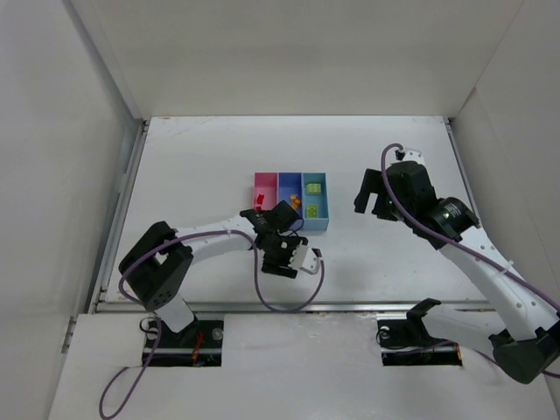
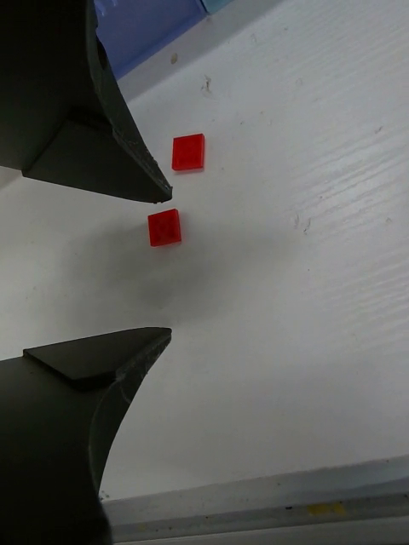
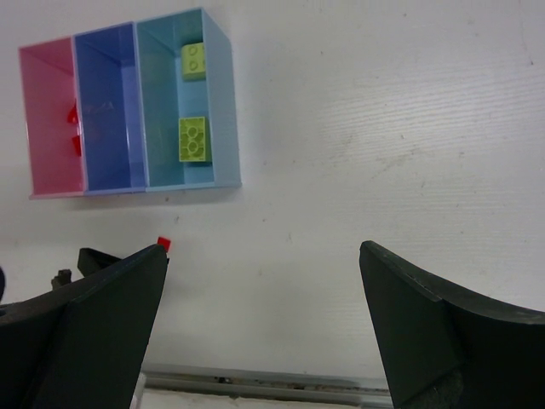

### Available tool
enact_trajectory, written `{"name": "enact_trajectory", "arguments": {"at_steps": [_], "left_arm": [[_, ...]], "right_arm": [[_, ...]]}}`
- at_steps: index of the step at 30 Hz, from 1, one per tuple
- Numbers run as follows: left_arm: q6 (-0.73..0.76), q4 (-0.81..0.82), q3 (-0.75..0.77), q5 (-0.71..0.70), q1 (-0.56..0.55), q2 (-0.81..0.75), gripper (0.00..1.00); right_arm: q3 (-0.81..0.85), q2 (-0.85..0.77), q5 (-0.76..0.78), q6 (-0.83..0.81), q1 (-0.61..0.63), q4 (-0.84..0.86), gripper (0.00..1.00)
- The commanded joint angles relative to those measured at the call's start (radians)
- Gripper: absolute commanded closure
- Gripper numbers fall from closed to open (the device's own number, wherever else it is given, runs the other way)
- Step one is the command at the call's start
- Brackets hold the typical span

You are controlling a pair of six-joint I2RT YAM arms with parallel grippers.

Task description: Sort the legos into containers by color

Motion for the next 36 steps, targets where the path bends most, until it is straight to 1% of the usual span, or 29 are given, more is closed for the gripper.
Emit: {"name": "enact_trajectory", "arguments": {"at_steps": [1, 4, 6, 8, 11, 13, 15, 17, 19, 21, 23, 24, 25, 30, 31, 34, 36], "left_arm": [[-0.041, 0.018, 0.008, -0.027, 0.001, 0.038, 0.42], [-0.051, 0.018, 0.018, -0.067, 0.013, 0.087, 0.40], [-0.061, 0.027, 0.042, -0.067, 0.027, 0.104, 0.40], [-0.072, 0.018, 0.051, -0.033, 0.041, 0.116, 0.42], [-0.061, 0.029, 0.041, -0.033, 0.050, 0.116, 0.42], [-0.061, 0.029, 0.028, -0.033, 0.059, 0.116, 0.46], [-0.040, 0.029, 0.028, -0.033, 0.070, 0.116, 0.47], [0.015, 0.012, -0.007, -0.045, 0.070, 0.097, 0.50], [0.028, 0.024, -0.031, -0.058, 0.070, 0.075, 0.50], [0.002, 0.024, -0.032, -0.046, 0.070, 0.057, 0.52], [-0.038, 0.024, -0.022, -0.045, 0.047, 0.057, 0.53], [-0.082, 0.024, -0.022, -0.045, 0.038, 0.057, 0.53], [-0.104, 0.024, -0.022, -0.045, 0.027, 0.057, 0.56], [-0.157, 0.046, -0.047, -0.033, 0.027, 0.066, 0.57], [-0.170, 0.071, -0.056, -0.042, 0.027, 0.066, 0.59], [-0.199, 0.082, -0.056, -0.042, 0.027, 0.066, 0.64], [-0.210, 0.082, -0.047, -0.067, 0.027, 0.077, 0.67]], "right_arm": [[-0.001, -0.010, 0.010, -0.023, 0.003, 0.061, 0.00], [-0.001, -0.001, 0.010, -0.023, 0.003, 0.061, 0.00], [-0.001, -0.001, 0.010, -0.032, 0.003, 0.061, 0.00], [-0.001, -0.001, 0.010, -0.032, 0.003, 0.061, 0.00], [-0.001, -0.013, 0.019, -0.032, 0.003, 0.061, 0.00], [-0.001, -0.023, 0.019, -0.032, 0.003, 0.061, 0.00], [-0.001, -0.023, 0.019, -0.032, 0.003, 0.061, 0.00], [-0.001, -0.023, 0.019, -0.032, 0.003, 0.061, 0.00], [-0.001, -0.023, 0.019, -0.032, 0.003, 0.061, 0.00], [-0.001, -0.023, 0.019, -0.032, 0.003, 0.061, 0.00], [-0.001, -0.023, 0.019, -0.032, 0.003, 0.061, 0.00], [-0.001, -0.023, 0.019, -0.032, 0.003, 0.061, 0.00], [-0.001, -0.023, 0.019, -0.032, 0.003, 0.061, 0.00], [-0.001, -0.023, 0.039, -0.032, 0.003, 0.052, 0.00], [-0.001, -0.023, 0.039, -0.032, 0.003, 0.052, 0.00], [-0.001, -0.023, 0.039, -0.032, 0.003, 0.052, 0.00], [-0.001, -0.023, 0.048, -0.032, 0.003, 0.052, 0.00]]}}
